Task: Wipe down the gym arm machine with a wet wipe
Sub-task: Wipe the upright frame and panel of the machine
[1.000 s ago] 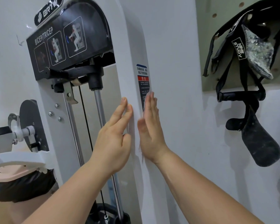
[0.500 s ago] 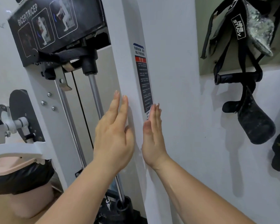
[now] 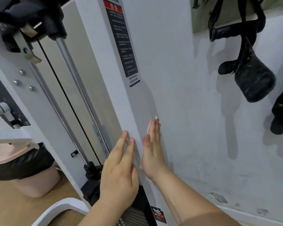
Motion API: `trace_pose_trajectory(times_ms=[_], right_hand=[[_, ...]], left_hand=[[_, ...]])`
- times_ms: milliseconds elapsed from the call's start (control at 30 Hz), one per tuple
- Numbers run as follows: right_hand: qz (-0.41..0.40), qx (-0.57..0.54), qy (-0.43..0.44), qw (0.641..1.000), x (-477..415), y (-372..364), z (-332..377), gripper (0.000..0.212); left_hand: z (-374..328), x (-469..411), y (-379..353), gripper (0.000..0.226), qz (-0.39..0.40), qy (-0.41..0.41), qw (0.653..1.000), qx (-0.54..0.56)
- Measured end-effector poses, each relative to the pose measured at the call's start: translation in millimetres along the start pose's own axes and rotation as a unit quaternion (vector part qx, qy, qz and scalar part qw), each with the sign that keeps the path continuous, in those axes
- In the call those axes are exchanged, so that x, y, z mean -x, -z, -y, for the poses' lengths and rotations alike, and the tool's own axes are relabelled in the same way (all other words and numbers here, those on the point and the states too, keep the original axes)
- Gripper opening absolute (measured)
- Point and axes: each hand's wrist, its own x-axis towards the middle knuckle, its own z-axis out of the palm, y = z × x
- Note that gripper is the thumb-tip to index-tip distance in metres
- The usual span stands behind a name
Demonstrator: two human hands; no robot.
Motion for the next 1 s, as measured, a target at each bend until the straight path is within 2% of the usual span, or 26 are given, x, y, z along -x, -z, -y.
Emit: trace_pose_trajectory(times_ms=[100, 167, 233, 333, 400, 467, 600, 700, 767, 867, 933, 1000], right_hand=[[-0.017, 0.023, 0.071, 0.997, 13, -10, 1, 0.1], [-0.026, 0.036, 0.075, 0.996, 35, -16, -24, 0.095], [-0.03, 0.025, 0.03, 0.999, 62, -20, -56, 0.092], [-0.015, -0.016, -0.082, 0.996, 86, -18, -88, 0.094], [-0.015, -0.044, -0.139, 0.989, 78, -15, -86, 0.099], [-0.023, -0.059, -0.155, 0.986, 56, -11, -71, 0.107], [-0.018, -0.031, -0.051, 0.998, 24, -9, -30, 0.113], [-0.008, -0.001, 0.021, 1.0, 40, -13, -31, 0.101], [-0.009, 0.013, 0.027, 0.999, 64, -17, -56, 0.093], [-0.003, -0.01, -0.074, 0.997, 89, -18, -93, 0.093], [-0.001, -0.041, -0.14, 0.989, 81, -14, -94, 0.097], [-0.008, -0.046, -0.142, 0.989, 56, -8, -76, 0.104]], left_hand=[[3, 5, -7, 0.059, -0.01, 0.003, 1.0, 0.001], [7, 9, -11, 0.058, -0.003, -0.002, 1.0, -0.004], [11, 12, -12, 0.065, 0.012, -0.02, 1.0, -0.017], [12, 13, -8, 0.074, 0.029, -0.03, 0.999, -0.034], [9, 16, -7, 0.073, 0.036, -0.032, 0.998, -0.035], [8, 22, -10, 0.071, 0.042, -0.042, 0.998, -0.034], [10, 27, -18, 0.07, 0.038, -0.041, 0.998, -0.022], [12, 26, -20, 0.071, 0.02, -0.03, 0.999, -0.006], [13, 25, -21, 0.072, 0.011, -0.033, 0.999, 0.001], [14, 26, -23, 0.08, 0.008, -0.035, 0.999, 0.009], [14, 26, -24, 0.082, 0.005, -0.033, 0.999, 0.013], [14, 26, -25, 0.079, 0.006, -0.035, 0.999, 0.012]])
